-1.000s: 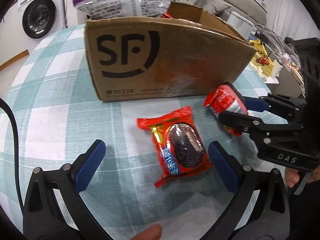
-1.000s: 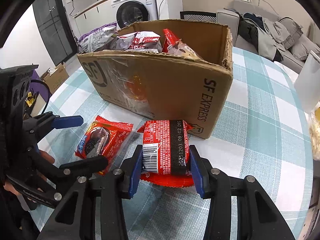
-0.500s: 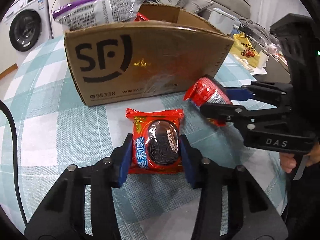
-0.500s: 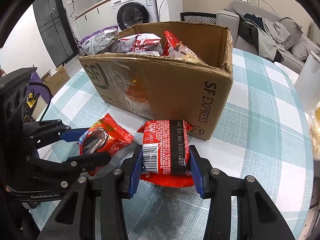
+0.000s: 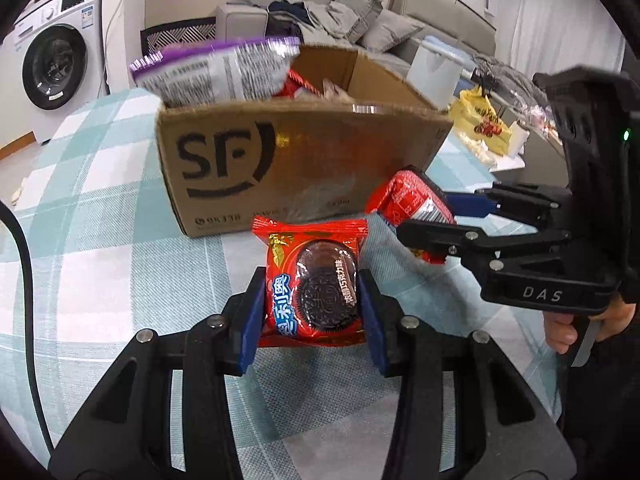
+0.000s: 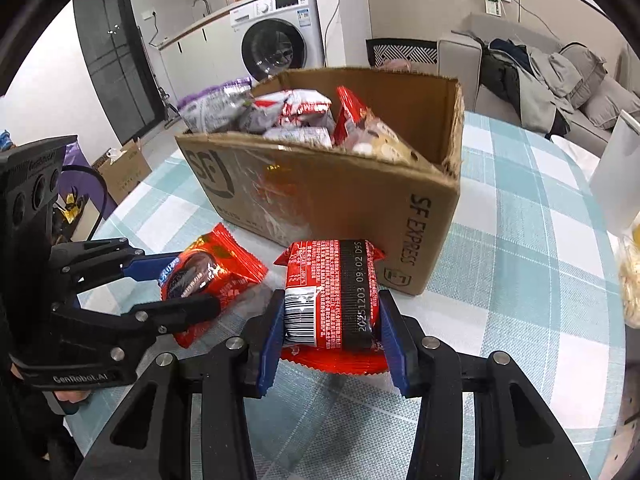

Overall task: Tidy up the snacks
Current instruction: 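Carry the cookie pack with left tool while right tool carries wafer pack over box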

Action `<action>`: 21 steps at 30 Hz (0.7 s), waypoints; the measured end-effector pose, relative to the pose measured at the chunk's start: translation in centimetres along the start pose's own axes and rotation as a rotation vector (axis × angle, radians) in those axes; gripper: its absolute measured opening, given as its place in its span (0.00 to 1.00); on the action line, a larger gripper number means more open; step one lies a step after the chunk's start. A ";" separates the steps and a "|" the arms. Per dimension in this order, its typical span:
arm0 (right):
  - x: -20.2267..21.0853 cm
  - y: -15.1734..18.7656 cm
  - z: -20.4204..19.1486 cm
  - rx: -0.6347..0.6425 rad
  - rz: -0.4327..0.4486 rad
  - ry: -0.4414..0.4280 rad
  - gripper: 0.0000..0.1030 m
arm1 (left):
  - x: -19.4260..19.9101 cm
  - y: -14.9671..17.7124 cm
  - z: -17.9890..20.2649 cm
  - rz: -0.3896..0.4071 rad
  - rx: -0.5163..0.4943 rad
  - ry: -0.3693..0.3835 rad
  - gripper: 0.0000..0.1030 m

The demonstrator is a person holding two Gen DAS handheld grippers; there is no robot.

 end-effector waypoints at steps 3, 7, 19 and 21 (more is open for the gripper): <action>0.8 -0.3 -0.2 0.007 0.022 -0.010 0.44 | 1.3 -0.7 0.1 0.029 0.006 0.009 0.39; 1.9 -1.0 -0.7 0.018 0.056 -0.023 0.44 | 3.1 -1.4 0.3 0.064 0.008 0.011 0.39; 5.0 -2.2 -1.4 0.013 0.159 -0.032 0.44 | 8.7 -3.2 -1.4 0.161 0.033 0.011 0.39; 5.4 -2.4 -1.2 0.002 0.178 -0.029 0.44 | 9.4 -3.3 -2.0 0.166 0.044 0.008 0.39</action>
Point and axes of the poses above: each gripper's, at about its wrist camera, not at the fingertips, and x roughly against the way its jaws point, z to its right, y to its underside, the point moved 5 cm from there along -x, roughly the way its jaws point
